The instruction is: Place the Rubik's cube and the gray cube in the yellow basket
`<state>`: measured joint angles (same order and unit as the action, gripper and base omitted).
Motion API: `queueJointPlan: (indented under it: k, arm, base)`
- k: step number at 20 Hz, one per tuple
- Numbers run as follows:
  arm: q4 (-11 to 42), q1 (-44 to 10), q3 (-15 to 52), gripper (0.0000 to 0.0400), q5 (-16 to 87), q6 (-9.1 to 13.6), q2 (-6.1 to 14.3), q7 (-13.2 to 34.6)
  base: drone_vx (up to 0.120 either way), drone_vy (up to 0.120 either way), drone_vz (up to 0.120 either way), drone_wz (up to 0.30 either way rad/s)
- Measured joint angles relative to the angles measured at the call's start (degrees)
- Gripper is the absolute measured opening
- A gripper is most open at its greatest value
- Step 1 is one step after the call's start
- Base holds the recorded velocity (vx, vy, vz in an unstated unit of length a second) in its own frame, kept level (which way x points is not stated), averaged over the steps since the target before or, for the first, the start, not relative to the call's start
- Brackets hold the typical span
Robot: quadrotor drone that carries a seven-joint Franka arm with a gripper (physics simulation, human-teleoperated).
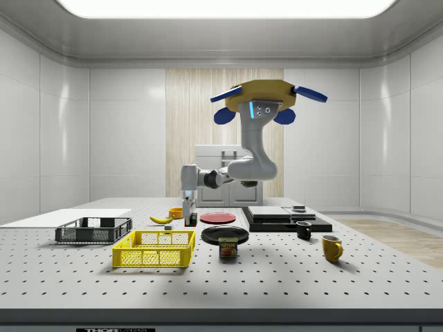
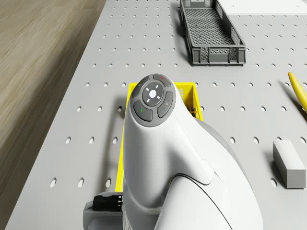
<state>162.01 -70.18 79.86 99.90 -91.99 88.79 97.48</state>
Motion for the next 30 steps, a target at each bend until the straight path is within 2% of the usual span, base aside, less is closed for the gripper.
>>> queueJointPlan:
  k: [4, 22, 25, 30]
  arm:
    - [-0.01, -0.04, 0.02, 0.0325, -0.08, -0.19, 0.21, 0.03]
    - [-0.03, -0.18, 0.09, 0.0325, -0.38, -0.89, 0.95, 0.13]
    - [-0.04, -0.2, 0.1, 0.0325, -0.42, -0.98, 1.05, 0.14]
    - [-0.39, -0.48, -1.91, 0.0325, 1.41, -1.84, 1.24, 0.19]
  base:
    - [0.12, -0.09, 0.0, 0.0]
    - [0.109, 0.0, 0.0, 0.0]
    - [0.013, -0.093, 0.0, 0.0]
    - [0.0, 0.0, 0.0, 0.0]
